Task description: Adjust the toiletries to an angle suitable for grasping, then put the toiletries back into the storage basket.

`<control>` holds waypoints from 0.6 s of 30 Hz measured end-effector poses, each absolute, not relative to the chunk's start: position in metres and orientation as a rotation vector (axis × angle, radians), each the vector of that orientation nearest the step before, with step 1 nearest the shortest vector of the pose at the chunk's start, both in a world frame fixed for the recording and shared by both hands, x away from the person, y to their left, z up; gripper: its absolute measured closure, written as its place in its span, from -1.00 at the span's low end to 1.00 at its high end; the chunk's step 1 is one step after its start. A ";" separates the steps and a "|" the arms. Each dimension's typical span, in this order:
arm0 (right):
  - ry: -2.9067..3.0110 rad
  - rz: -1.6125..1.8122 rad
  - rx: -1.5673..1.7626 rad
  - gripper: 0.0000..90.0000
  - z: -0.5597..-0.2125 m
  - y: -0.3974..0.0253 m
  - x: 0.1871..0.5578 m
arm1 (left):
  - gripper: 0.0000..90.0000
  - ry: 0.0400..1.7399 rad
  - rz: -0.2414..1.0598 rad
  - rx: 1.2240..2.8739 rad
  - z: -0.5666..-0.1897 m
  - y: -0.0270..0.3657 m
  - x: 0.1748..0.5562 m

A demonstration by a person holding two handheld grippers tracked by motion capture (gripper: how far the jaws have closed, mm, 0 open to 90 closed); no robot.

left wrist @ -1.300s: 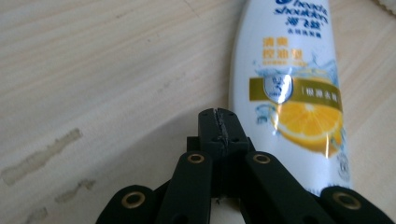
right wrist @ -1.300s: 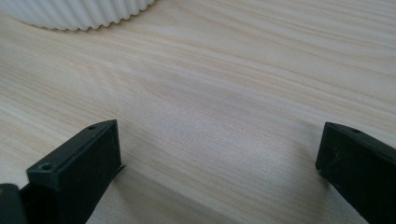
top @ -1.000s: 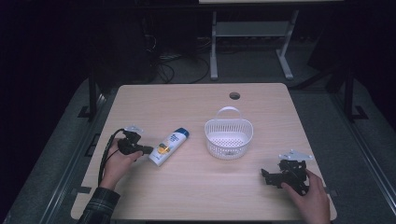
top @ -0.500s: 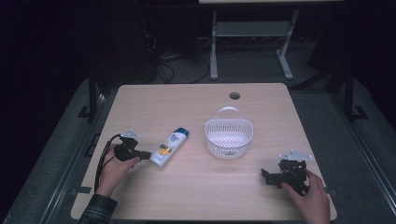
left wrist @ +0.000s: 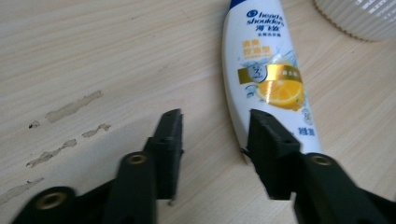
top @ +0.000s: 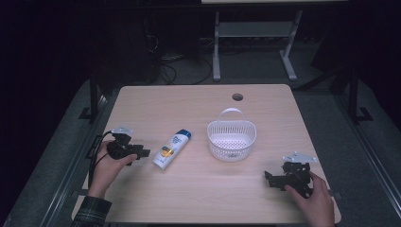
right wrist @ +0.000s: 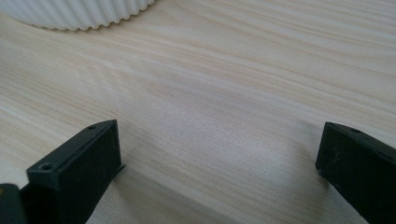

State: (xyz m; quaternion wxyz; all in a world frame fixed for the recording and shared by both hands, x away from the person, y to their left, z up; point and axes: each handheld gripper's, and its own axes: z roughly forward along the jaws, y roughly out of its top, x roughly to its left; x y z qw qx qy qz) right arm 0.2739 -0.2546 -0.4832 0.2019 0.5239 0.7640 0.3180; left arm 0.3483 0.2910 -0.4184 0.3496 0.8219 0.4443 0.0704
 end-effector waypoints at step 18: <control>2.133 0.888 1.463 -1.00 -0.483 -0.255 0.274 | -0.29 1.080 0.177 2.174 -0.404 0.260 0.367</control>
